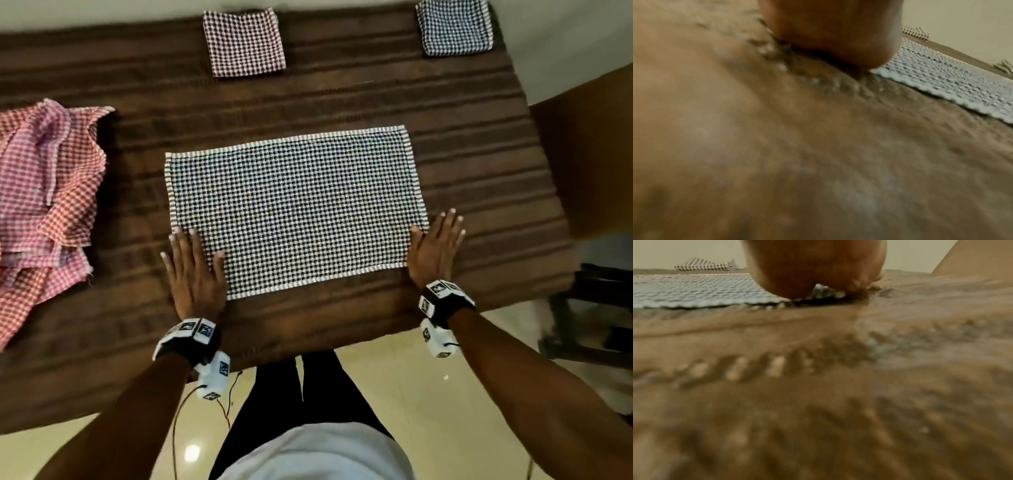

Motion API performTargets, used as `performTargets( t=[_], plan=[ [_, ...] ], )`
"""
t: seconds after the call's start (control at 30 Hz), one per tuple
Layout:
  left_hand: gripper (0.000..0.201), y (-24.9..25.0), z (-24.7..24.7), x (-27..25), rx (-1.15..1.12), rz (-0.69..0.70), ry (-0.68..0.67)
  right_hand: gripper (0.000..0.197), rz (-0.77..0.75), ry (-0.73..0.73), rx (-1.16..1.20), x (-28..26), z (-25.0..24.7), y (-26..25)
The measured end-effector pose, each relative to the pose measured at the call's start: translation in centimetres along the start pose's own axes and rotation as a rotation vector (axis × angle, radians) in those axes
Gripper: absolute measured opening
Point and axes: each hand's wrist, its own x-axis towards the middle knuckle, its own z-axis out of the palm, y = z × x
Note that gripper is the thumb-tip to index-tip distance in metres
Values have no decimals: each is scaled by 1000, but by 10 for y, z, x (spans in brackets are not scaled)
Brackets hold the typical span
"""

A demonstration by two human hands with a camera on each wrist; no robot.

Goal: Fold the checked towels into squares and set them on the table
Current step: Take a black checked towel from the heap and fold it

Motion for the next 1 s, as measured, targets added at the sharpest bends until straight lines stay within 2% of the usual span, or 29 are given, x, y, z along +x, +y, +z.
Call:
performTargets(
  t=[0.13, 0.2, 0.3, 0.4, 0.47, 0.53, 0.63, 0.7, 0.77, 0.83, 0.93, 1.0],
  plan=[
    [62, 12, -11, 0, -10, 53, 18, 49, -3, 48, 28, -10, -22, -3],
    [58, 29, -14, 2, -43, 111, 35, 53, 72, 28, 66, -10, -24, -9],
    [50, 62, -19, 7, -112, 181, 38, 56, 238, -79, 204, -2, -28, -7],
    [45, 90, -21, 19, -225, 274, 4, 39, 287, -83, 388, 5, -40, -15],
    [47, 106, -22, 29, -346, 322, -35, 30, 207, 1, 401, 1, -51, -34],
    [53, 120, -28, 38, -453, 320, -169, 24, 64, 76, 417, -13, -58, -65],
    [61, 130, -37, 53, -553, 265, -475, 17, -208, 48, 453, -46, -50, -122],
    [71, 130, -45, 62, -597, 228, -549, 13, -373, -10, 454, -72, -39, -158],
    [62, 120, -50, 77, -619, 150, -540, 13, -508, -76, 451, -101, -31, -193],
    [51, 101, -54, 97, -614, 58, -460, 18, -593, -154, 440, -128, -20, -220],
    [37, 64, -60, 129, -579, -19, -298, 31, -603, -260, 455, -159, -5, -252],
    [34, 36, -65, 146, -521, -74, -271, 30, -571, -289, 466, -173, 1, -272]
  ],
)
